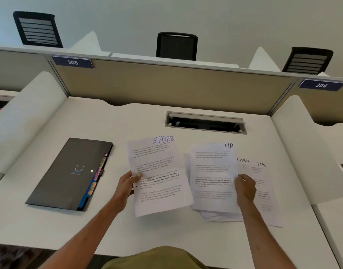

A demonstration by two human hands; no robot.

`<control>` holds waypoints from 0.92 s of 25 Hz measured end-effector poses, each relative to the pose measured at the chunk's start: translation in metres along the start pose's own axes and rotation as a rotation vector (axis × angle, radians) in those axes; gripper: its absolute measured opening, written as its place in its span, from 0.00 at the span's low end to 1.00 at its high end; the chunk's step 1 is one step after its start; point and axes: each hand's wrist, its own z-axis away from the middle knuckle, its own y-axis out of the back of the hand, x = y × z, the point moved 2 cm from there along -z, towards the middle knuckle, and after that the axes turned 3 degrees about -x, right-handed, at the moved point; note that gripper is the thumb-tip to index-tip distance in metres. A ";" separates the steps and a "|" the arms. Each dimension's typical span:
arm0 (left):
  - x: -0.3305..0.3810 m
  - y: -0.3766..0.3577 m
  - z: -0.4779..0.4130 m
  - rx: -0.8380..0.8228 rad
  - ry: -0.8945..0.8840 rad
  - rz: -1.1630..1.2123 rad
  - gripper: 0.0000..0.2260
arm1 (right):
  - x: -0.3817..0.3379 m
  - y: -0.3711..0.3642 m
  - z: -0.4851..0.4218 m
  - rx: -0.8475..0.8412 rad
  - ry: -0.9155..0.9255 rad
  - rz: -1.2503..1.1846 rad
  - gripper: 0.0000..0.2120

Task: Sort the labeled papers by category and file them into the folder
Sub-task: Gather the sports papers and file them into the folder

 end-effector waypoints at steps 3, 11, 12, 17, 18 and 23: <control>0.011 0.010 -0.004 -0.027 -0.022 0.004 0.11 | 0.001 -0.022 0.013 -0.112 -0.036 -0.087 0.08; 0.019 0.027 -0.003 -0.045 -0.023 -0.001 0.11 | -0.009 -0.108 0.075 -0.411 0.057 0.109 0.04; 0.017 0.027 -0.004 -0.044 -0.017 -0.004 0.11 | -0.008 -0.116 0.080 -0.436 0.075 0.164 0.06; 0.007 0.027 -0.003 -0.035 0.015 -0.005 0.11 | -0.012 -0.135 0.094 -0.497 0.138 0.252 0.07; 0.005 0.026 -0.003 -0.037 0.020 -0.007 0.11 | -0.016 -0.135 0.097 -0.521 0.149 0.257 0.05; 0.002 0.024 -0.007 -0.030 0.024 0.000 0.10 | -0.022 -0.104 0.073 -0.298 0.271 0.313 0.05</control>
